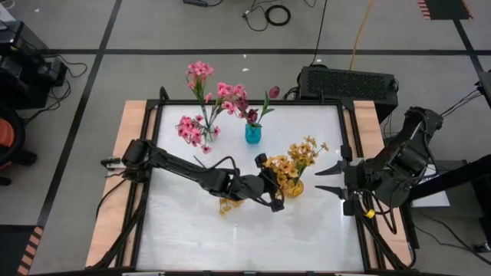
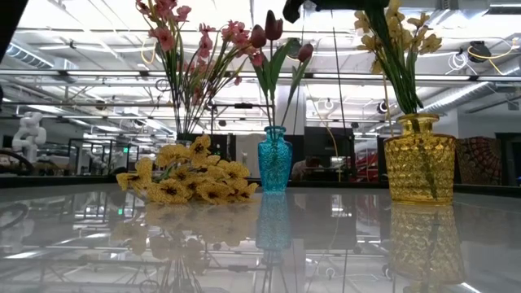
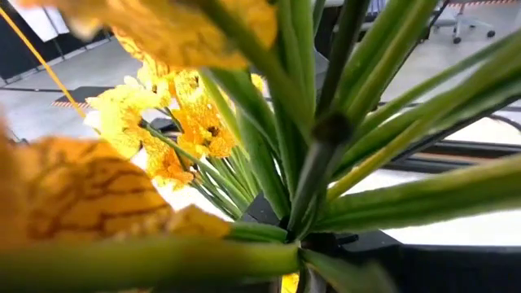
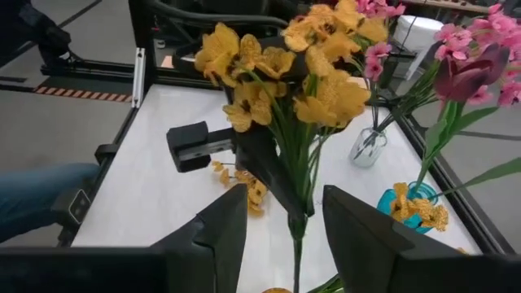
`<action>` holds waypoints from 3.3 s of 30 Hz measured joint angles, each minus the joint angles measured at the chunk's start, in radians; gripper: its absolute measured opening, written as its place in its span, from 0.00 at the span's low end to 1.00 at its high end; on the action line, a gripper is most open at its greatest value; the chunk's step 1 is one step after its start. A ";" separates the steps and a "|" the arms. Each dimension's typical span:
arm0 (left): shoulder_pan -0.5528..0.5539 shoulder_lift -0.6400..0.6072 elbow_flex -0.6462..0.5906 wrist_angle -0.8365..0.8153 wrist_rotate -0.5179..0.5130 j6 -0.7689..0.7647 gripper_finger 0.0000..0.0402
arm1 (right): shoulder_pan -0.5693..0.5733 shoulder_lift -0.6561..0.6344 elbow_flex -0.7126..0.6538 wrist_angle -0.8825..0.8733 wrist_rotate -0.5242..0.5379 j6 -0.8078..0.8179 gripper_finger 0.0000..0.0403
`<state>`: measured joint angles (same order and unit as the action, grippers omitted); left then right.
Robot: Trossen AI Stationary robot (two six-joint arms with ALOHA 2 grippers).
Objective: Sort flowers into vase by color
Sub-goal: Put the right yellow flowers into the yellow vase, then put the yellow flowers into the yellow vase
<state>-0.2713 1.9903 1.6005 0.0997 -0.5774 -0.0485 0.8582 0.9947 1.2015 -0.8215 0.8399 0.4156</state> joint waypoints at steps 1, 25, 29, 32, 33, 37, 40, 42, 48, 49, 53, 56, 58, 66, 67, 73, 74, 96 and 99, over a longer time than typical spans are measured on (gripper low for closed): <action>-0.001 0.000 0.000 -0.005 0.000 0.000 0.06 | 0.003 0.000 0.000 0.000 0.001 0.000 0.38; -0.023 0.023 0.000 -0.040 -0.003 0.003 0.06 | 0.009 0.000 -0.001 0.009 0.002 -0.001 0.38; -0.009 0.052 0.000 0.011 -0.002 0.021 0.06 | 0.009 0.000 -0.001 0.009 0.002 -0.005 0.38; -0.004 0.072 0.000 0.023 -0.002 0.032 0.09 | 0.009 0.000 -0.001 0.010 0.002 -0.005 0.38; -0.003 0.075 0.000 0.019 -0.002 0.032 0.10 | 0.009 0.000 -0.001 0.010 0.001 -0.005 0.38; -0.002 0.072 0.000 0.019 -0.003 0.031 0.18 | 0.009 0.000 -0.001 0.010 0.001 -0.006 0.38; -0.003 0.072 0.000 0.015 -0.003 0.031 0.27 | 0.009 0.000 -0.001 0.010 0.001 -0.007 0.38; -0.003 0.072 0.000 0.014 -0.002 0.030 0.34 | 0.009 0.000 -0.001 0.010 0.001 -0.007 0.38; -0.004 0.072 0.000 -0.076 -0.003 0.001 0.58 | 0.009 0.003 -0.001 0.009 0.000 -0.006 0.38; -0.005 0.072 0.000 -0.087 -0.005 0.001 0.61 | 0.009 0.003 -0.001 0.009 0.000 -0.006 0.38; -0.015 0.072 0.000 -0.121 -0.041 0.001 0.72 | 0.009 0.004 -0.001 0.009 0.000 -0.005 0.38; -0.025 0.071 0.000 -0.142 -0.075 0.001 0.77 | 0.009 0.006 -0.001 0.009 0.000 -0.005 0.38; -0.033 0.071 0.000 -0.169 -0.095 -0.006 0.81 | 0.009 0.008 -0.001 0.009 0.001 -0.005 0.38; -0.085 0.052 0.000 -0.382 -0.228 -0.129 0.89 | 0.009 0.015 -0.001 0.009 0.001 -0.004 0.38; -0.092 0.045 0.000 -0.414 -0.242 -0.155 0.89 | 0.009 0.015 -0.001 0.009 0.001 -0.001 0.38; -0.149 -0.017 0.000 -0.626 -0.239 -0.260 0.89 | 0.008 0.015 -0.001 0.010 0.001 0.000 0.38; -0.163 -0.031 0.000 -0.654 -0.225 -0.261 0.89 | 0.008 0.015 -0.001 0.009 0.001 0.000 0.38; -0.217 -0.171 -0.185 -1.220 0.130 -0.286 0.89 | 0.008 0.023 -0.001 0.009 -0.004 -0.015 0.38; -0.202 -0.171 -0.239 -1.193 0.132 -0.220 0.89 | 0.008 0.023 -0.001 0.009 -0.004 -0.016 0.38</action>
<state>-0.4730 1.8198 1.3613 -1.0938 -0.4453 -0.2687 0.8661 1.0180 1.2003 -0.8127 0.8364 0.4000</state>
